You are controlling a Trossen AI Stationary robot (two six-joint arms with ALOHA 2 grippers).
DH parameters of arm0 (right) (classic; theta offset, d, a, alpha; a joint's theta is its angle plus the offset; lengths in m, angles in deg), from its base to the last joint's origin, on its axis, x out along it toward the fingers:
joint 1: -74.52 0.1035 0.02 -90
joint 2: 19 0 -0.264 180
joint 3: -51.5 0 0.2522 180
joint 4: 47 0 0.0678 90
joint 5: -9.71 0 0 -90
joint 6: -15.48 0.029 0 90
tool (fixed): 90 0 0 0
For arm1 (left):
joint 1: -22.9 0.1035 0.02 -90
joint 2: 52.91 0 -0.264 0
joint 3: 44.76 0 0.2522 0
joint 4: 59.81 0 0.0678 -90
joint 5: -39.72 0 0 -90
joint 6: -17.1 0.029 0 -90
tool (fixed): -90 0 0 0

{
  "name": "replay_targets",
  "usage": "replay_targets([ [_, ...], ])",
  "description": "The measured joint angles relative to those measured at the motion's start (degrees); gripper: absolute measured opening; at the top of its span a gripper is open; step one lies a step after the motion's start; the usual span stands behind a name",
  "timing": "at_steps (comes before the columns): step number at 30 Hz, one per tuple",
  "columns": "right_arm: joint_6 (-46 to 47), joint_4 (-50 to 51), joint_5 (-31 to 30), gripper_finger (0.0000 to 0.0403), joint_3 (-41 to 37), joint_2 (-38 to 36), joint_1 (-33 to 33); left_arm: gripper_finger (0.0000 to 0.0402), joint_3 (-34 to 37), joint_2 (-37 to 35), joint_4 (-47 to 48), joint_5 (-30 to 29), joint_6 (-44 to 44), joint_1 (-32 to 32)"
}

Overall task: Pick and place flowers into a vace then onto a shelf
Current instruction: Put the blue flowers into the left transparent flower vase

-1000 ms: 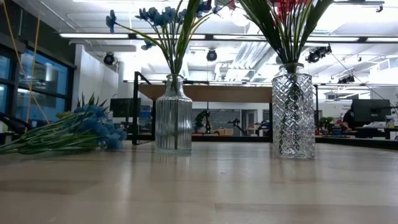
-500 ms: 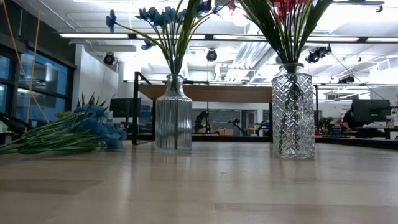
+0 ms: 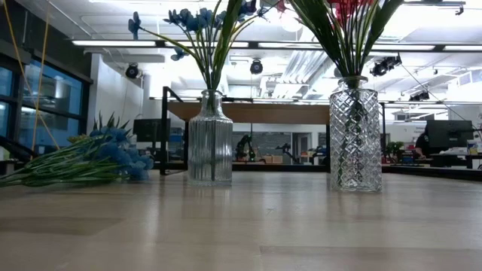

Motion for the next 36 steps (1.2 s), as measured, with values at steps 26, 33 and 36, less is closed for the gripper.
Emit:
replay_targets([
  [26,-0.09,0.02,-1.24,0.0083,0.0,0.0,3.5,0.012,22.55,5.17,31.49,20.85,-62.64,6.73],
  [33,-0.27,0.03,-1.2,0.0083,0.0,0.0,3.5,0.012,30.74,5.2,31.38,20.59,-73.45,6.73],
  [36,-0.27,0.03,-1.23,0.0083,0.0,0.0,3.59,0.012,33.62,5.2,31.38,20.33,-79.06,6.73],
])
